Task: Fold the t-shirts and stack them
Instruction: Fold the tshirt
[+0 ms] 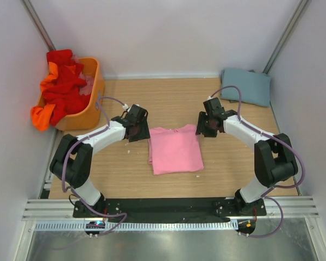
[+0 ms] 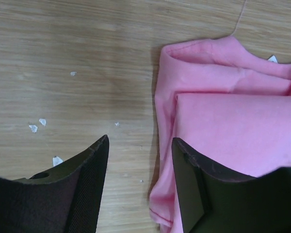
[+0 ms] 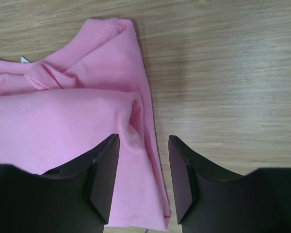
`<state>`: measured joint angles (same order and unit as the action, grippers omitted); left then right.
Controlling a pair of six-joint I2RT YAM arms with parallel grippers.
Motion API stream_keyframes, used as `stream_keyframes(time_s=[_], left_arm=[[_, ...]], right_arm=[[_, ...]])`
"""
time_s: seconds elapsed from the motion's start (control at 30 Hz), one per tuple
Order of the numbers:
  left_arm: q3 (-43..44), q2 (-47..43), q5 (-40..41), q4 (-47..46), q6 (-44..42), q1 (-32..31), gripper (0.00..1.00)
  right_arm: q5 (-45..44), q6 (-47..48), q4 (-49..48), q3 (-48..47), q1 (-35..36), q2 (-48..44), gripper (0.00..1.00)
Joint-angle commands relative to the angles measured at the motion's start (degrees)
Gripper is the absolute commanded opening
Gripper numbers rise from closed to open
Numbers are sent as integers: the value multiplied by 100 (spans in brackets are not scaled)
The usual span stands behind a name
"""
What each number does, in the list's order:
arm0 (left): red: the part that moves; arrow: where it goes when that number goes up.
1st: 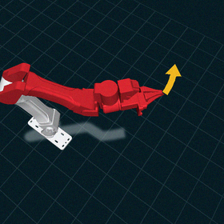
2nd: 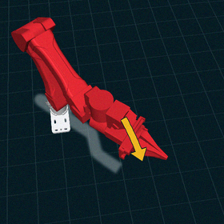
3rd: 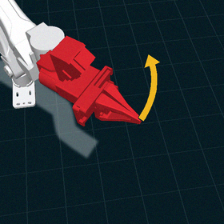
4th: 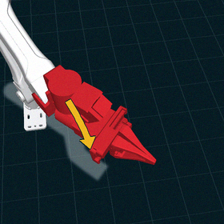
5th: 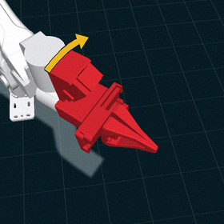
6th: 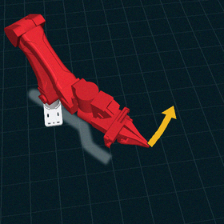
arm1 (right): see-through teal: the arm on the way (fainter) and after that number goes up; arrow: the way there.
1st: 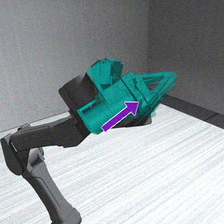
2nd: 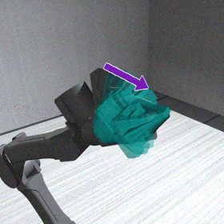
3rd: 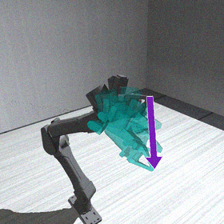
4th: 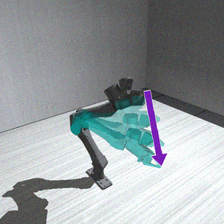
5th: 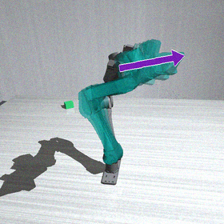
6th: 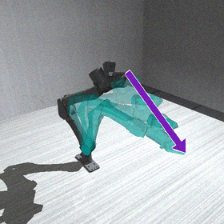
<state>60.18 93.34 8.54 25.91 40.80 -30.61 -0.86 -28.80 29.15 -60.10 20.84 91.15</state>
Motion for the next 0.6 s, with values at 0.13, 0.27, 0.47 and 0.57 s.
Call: stream_keyframes(time_s=[0.13, 0.27, 0.47, 0.57], left_arm=[[284, 386, -370, -754, -72, 99, 54], [266, 501, -414, -912, -10, 99, 51], [240, 606, -528, -1027, 51, 99, 45], [240, 668, -589, -1071, 86, 99, 43]], right_arm=[[385, 199, -602, -187, -62, 236, 51], [517, 190, -761, -169, -71, 403, 50], [728, 138, -981, -204, -80, 596, 41], [772, 137, -1016, -248, -80, 667, 36]])
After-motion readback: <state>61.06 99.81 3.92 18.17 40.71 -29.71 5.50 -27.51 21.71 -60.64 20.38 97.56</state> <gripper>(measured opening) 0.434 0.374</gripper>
